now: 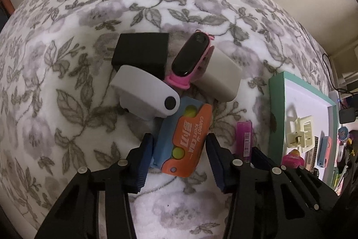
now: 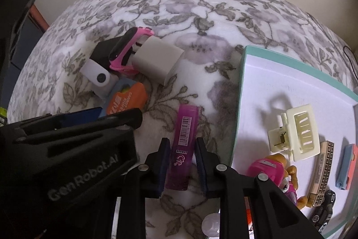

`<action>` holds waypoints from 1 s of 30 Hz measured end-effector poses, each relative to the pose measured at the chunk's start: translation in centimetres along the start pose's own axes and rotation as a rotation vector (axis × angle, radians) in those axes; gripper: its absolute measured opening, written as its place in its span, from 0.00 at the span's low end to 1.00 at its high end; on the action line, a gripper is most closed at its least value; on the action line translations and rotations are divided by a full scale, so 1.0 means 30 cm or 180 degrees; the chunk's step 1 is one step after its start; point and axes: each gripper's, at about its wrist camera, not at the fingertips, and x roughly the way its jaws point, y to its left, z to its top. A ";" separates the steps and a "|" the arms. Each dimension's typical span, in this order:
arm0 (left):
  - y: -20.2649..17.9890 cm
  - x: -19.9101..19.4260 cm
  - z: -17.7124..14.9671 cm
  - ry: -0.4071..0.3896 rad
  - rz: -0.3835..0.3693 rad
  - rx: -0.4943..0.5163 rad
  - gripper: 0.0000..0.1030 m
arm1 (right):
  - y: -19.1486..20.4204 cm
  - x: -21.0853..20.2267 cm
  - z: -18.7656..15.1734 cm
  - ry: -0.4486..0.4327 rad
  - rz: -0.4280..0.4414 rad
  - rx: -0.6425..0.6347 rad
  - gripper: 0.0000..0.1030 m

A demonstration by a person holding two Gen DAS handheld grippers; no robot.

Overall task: Organize rigid objects
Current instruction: 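Grasp the orange-blue carrot knife toy with the left tool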

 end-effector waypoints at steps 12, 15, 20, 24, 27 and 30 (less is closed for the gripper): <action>0.017 -0.007 -0.044 0.0146 0.0193 0.0125 0.48 | 0.016 -0.004 -0.040 0.0030 -0.0002 -0.0026 0.21; 0.028 0.004 -0.071 0.0190 0.0288 0.0165 0.46 | 0.019 -0.009 -0.058 0.0057 0.0011 -0.0020 0.21; -0.017 0.018 -0.088 0.0108 0.0485 0.0304 0.45 | 0.020 -0.016 -0.079 0.0076 0.0009 -0.0016 0.21; -0.026 0.023 -0.090 0.0072 0.0502 0.0299 0.45 | 0.023 -0.019 -0.090 0.0064 -0.0016 -0.0036 0.21; -0.027 0.015 -0.088 0.0056 0.0512 0.0296 0.45 | 0.035 -0.018 -0.093 0.0047 -0.0065 -0.0077 0.21; -0.023 0.007 -0.086 0.0052 0.0514 0.0280 0.44 | 0.034 -0.020 -0.096 0.0049 -0.0040 -0.0020 0.21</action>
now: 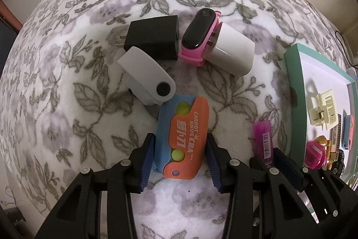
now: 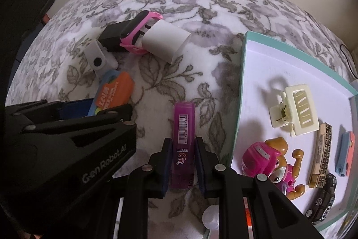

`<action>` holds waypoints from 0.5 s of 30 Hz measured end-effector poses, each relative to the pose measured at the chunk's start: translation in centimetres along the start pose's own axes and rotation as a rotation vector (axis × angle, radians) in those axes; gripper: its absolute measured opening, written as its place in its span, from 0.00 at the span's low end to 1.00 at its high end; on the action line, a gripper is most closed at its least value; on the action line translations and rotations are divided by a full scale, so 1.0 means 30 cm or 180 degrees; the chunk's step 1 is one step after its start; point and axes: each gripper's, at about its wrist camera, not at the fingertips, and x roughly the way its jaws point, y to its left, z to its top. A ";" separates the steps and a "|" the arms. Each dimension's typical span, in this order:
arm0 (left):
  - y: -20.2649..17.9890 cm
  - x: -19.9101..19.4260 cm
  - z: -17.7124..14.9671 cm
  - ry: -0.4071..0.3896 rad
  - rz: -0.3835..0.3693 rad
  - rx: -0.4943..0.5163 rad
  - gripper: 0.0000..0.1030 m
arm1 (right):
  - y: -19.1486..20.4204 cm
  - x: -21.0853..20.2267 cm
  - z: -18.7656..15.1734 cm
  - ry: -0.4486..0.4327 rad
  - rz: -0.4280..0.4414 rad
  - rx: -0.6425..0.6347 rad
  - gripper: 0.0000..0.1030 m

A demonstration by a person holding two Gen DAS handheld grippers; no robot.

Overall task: Organize rigid objects
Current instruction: 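Grasp the orange-blue carrot knife toy with the left tool, then carry the carrot knife toy with left tool while right tool carries purple stick to tray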

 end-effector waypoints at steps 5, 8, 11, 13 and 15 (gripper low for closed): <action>0.026 -0.020 0.000 0.0071 -0.0112 -0.0093 0.44 | -0.007 -0.026 0.003 -0.0038 0.0123 0.0036 0.21; 0.050 -0.032 0.004 0.0054 -0.0192 -0.0176 0.44 | -0.012 -0.047 0.013 -0.0078 0.0170 0.0072 0.21; 0.065 -0.069 0.010 -0.0023 -0.0291 -0.0225 0.43 | -0.025 -0.077 0.026 -0.0150 0.0230 0.0118 0.21; 0.072 -0.099 0.015 -0.0095 -0.0323 -0.0236 0.43 | -0.032 -0.104 0.031 -0.0220 0.0266 0.0143 0.21; 0.081 -0.129 0.019 -0.0161 -0.0390 -0.0259 0.41 | -0.038 -0.134 0.038 -0.0295 0.0296 0.0175 0.21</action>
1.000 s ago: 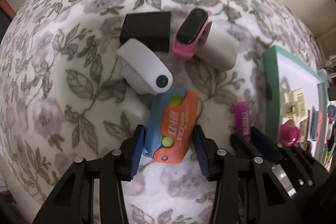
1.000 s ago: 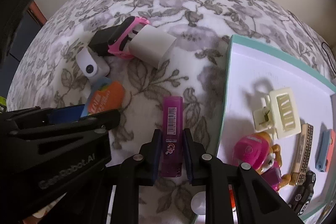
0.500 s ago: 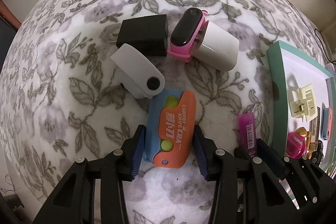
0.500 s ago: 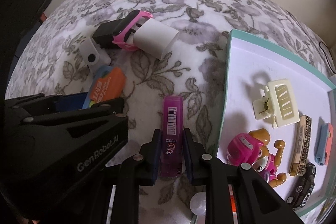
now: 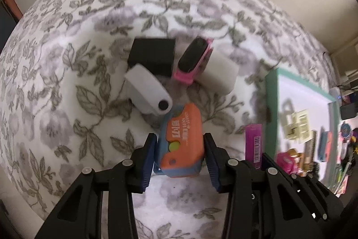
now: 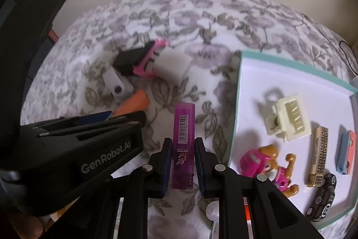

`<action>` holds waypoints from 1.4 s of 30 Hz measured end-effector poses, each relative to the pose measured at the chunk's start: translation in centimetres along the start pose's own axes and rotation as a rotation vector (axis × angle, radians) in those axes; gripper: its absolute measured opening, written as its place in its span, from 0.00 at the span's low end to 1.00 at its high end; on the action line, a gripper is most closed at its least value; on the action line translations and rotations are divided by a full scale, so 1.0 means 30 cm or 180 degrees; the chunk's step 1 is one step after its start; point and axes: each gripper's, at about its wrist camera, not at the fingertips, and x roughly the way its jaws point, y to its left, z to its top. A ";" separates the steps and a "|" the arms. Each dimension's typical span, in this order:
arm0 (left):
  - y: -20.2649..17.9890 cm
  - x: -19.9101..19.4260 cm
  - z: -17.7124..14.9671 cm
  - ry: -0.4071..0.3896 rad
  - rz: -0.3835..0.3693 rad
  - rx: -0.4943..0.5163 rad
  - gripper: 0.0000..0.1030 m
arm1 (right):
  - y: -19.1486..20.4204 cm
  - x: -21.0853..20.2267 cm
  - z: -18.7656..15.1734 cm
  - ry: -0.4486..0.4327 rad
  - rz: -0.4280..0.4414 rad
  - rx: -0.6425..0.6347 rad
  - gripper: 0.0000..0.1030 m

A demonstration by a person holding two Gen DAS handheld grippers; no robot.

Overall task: Organize rigid objects
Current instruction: 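Carry the carrot knife toy with left tool while right tool carries purple stick to tray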

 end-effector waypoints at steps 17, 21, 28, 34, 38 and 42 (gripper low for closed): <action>-0.044 -0.119 0.008 -0.0265 -0.0074 0.0064 0.22 | -0.101 -0.103 0.041 -0.0223 0.0083 0.0314 0.21; -0.051 -0.160 0.011 -0.0370 -0.0104 0.0078 0.22 | -0.116 -0.125 0.044 -0.0260 0.0083 0.0355 0.21; -0.084 -0.303 0.007 -0.0733 -0.0291 0.0121 0.22 | -0.184 -0.290 0.070 -0.0627 0.0085 0.0526 0.21; -0.161 -0.359 -0.009 -0.0860 -0.0473 0.0247 0.22 | -0.306 -0.394 0.067 -0.0809 -0.0062 0.0768 0.21; -0.255 -0.357 -0.038 -0.0852 -0.0512 0.0443 0.22 | -0.397 -0.410 0.046 -0.0785 -0.0217 0.0912 0.21; -0.351 -0.322 -0.071 -0.0734 -0.0611 0.0624 0.22 | -0.482 -0.396 0.021 -0.0689 -0.0395 0.0987 0.21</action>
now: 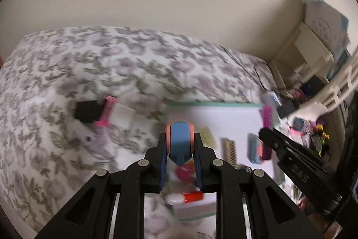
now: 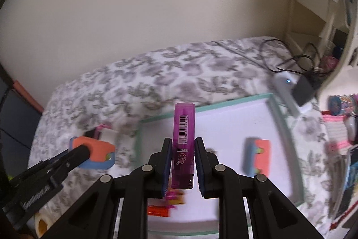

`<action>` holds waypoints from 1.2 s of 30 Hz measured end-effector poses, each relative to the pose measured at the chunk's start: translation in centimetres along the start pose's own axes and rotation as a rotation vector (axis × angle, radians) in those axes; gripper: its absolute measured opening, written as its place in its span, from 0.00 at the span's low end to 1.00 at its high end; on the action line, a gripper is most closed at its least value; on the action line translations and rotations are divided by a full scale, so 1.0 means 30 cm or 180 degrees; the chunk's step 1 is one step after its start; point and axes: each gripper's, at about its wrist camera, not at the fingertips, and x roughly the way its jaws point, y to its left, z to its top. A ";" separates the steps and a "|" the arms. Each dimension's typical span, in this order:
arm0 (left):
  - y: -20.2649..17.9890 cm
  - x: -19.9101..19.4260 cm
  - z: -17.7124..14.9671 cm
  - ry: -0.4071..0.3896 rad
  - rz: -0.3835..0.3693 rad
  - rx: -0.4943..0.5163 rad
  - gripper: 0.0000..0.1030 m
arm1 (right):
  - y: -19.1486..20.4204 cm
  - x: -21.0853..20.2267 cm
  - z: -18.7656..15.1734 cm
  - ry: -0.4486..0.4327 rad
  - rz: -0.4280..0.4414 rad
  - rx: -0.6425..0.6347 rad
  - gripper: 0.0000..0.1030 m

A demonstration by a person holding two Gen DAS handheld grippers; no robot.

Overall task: Organize rigid objects
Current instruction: 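Carry the carrot knife toy with left tool while right tool carries purple stick to tray, then lower the carrot knife toy and purple stick into the tray and open both tools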

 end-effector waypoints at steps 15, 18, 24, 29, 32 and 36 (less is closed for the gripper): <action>-0.242 0.226 -0.129 0.0496 0.0078 0.0511 0.22 | -0.213 0.149 -0.057 0.0509 -0.0296 0.0226 0.21; -0.247 0.255 -0.141 0.0556 0.0113 0.0519 0.22 | -0.219 0.173 -0.066 0.0586 -0.0299 0.0240 0.21; -0.248 0.291 -0.159 0.0655 0.0189 0.0533 0.22 | -0.237 0.224 -0.089 0.0743 -0.0294 0.0262 0.21; -0.257 0.295 -0.162 0.0661 0.0223 0.0578 0.22 | -0.247 0.243 -0.106 0.0838 -0.0322 0.0279 0.21; -0.261 0.292 -0.162 0.0662 0.0231 0.0606 0.22 | -0.245 0.238 -0.101 0.0836 -0.0339 0.0279 0.23; -0.265 0.279 -0.155 0.0647 0.0183 0.0615 0.24 | -0.236 0.229 -0.090 0.0832 -0.0351 0.0247 0.22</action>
